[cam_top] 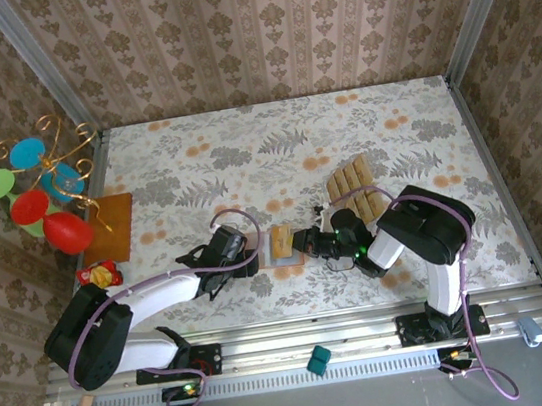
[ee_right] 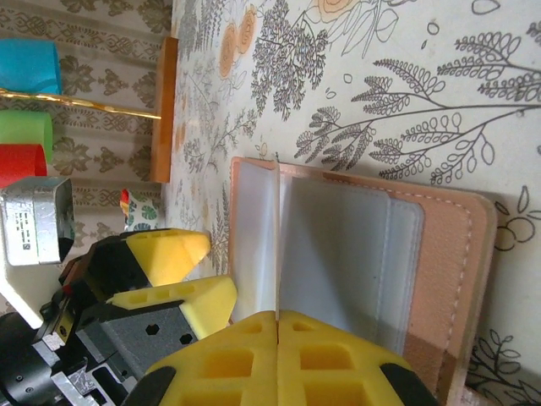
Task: Put the credit cards into the card holder
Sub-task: Insert the credit card into the card slot.
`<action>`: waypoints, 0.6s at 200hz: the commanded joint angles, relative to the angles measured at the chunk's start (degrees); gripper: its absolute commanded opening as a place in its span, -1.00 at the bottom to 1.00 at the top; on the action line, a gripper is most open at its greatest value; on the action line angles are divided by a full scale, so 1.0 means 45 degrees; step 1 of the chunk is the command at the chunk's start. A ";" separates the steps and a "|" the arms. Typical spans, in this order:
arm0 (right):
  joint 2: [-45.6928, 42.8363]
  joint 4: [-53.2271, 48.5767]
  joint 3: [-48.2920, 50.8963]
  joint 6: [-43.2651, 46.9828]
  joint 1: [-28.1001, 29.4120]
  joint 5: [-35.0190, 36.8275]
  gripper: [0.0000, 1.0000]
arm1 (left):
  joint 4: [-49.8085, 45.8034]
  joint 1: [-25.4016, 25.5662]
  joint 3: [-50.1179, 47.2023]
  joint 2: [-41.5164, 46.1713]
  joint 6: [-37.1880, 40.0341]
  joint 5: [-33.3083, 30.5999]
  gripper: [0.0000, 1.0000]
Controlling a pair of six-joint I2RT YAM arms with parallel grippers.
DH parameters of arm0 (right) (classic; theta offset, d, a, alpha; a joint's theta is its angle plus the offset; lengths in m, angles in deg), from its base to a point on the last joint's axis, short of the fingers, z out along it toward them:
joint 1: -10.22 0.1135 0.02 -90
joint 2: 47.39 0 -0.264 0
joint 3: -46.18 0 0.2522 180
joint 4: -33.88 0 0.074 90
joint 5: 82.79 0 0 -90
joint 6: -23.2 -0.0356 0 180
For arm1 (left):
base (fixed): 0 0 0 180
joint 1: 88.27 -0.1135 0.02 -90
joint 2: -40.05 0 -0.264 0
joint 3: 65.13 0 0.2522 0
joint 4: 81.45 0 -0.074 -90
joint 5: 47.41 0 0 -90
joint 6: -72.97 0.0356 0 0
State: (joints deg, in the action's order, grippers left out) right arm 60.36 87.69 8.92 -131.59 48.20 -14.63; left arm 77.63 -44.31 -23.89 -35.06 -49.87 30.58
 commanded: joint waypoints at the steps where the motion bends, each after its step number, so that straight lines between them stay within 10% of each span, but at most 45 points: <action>1: 0.0282 0.0474 -0.0034 -0.0081 0.0145 -0.0165 -1.00 | -0.0636 -0.0001 -0.0424 -0.0145 -0.0280 -0.0166 0.73; 120: 0.0490 0.0228 -0.0419 -0.0168 0.0502 -0.0302 -1.00 | -0.0636 0.0020 -0.0404 -0.0125 -0.0304 -0.0125 0.73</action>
State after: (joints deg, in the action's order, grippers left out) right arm 61.16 87.73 8.24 -131.77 49.88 -15.53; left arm 77.66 -44.05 -23.89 -35.06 -50.00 30.33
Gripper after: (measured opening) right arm 0.066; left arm 0.865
